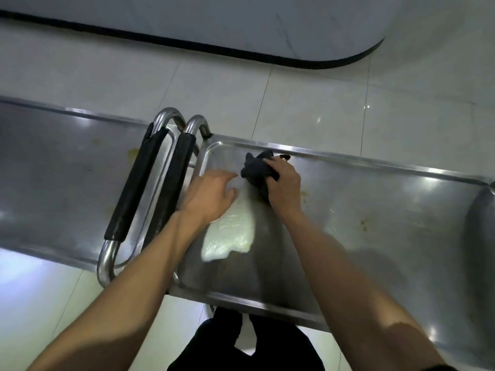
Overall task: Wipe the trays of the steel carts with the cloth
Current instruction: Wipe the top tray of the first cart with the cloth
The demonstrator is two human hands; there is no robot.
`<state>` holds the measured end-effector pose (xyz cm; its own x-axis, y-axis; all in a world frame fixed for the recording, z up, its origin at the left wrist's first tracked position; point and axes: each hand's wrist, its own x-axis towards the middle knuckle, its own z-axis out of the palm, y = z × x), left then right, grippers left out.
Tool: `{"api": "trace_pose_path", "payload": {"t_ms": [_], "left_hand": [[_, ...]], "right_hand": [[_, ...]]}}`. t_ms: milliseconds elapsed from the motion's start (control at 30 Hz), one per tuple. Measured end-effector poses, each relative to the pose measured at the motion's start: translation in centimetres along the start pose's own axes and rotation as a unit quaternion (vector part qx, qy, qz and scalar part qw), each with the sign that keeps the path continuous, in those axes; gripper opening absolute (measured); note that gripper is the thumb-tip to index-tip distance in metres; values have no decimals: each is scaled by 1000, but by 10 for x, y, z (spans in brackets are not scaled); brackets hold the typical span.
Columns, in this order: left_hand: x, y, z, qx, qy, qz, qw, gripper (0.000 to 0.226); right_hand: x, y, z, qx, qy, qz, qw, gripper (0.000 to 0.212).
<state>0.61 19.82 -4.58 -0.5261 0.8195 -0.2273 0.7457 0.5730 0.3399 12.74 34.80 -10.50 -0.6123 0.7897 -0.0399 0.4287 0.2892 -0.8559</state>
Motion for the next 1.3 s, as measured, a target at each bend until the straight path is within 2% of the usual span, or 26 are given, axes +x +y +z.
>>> {"api": "trace_pose_path", "payload": {"t_ms": [167,300,433,500,600,800,900,1067,1300], "left_hand": [[-7,-8,16,1,-11,-32,999,44],[-5,-19,26,6,-24,-53,998,44],[0,-28,38,20,-32,-57,998,46],[2,-31,44,30,-41,-65,997,48],[4,-34,51,47,-52,-90,993,46],[4,-48,64,36,-72,-160,984,46],[0,-56,71,41,-80,-152,984,43],[-8,-60,84,53,-82,-146,984,54],[-2,-62,86,46,-106,-170,979,51]], "right_hand": [[-21,26,18,-53,-69,-24,996,50],[-34,40,30,-158,-114,-70,978,51],[-41,45,40,-199,-54,-66,976,45],[-36,47,45,-258,-43,-70,963,49],[-30,51,56,-330,-84,-63,938,55],[-24,59,68,-390,-130,-92,907,58],[-16,55,78,-404,-144,-108,897,58],[9,43,102,-402,-173,-124,890,59],[52,20,131,-326,-180,-113,921,56]]}}
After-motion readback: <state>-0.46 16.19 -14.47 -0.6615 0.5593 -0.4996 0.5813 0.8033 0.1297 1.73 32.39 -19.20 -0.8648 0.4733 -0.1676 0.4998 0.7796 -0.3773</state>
